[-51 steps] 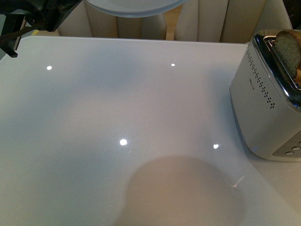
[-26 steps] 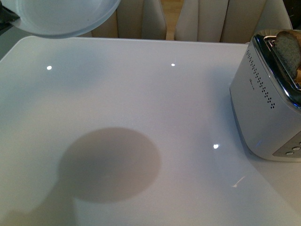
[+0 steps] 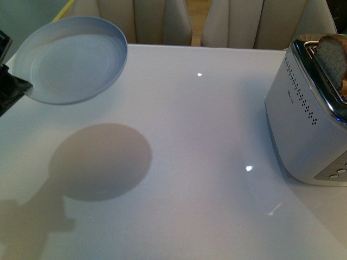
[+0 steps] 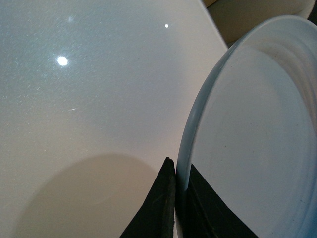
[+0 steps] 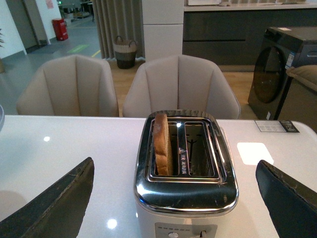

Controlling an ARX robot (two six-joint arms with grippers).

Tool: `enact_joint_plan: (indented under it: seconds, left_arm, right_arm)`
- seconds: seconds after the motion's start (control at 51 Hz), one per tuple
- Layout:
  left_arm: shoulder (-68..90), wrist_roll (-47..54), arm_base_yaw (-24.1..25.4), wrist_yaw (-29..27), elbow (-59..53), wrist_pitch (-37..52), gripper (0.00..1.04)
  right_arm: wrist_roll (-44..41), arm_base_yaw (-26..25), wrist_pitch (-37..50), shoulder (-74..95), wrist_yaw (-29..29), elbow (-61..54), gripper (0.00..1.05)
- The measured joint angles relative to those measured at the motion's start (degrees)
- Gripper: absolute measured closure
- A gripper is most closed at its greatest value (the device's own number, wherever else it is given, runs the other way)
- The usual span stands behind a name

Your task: Left arm holds plate, right arm toasts bread

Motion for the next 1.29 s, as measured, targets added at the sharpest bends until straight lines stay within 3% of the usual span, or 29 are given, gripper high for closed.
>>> enact_joint_plan:
  seconds: [0.333,0.961,1.294]
  left_arm:
    - [12.5,1.8,1.0,2.1,0.9,0.9,1.02]
    - [17.6,8.5,4.9,2.5,2.3,-4.7,1.02]
    - [19.7,9.9,5.2,0.6,0.0,1.3,1.02]
  right_arm:
    - [0.0,0.0,0.0,0.0,0.0,0.0,0.09]
    - [0.0,0.0,0.0,0.0,0.0,0.0,0.09]
    - [0.0,0.0,0.0,0.0,0.0,0.0,0.09]
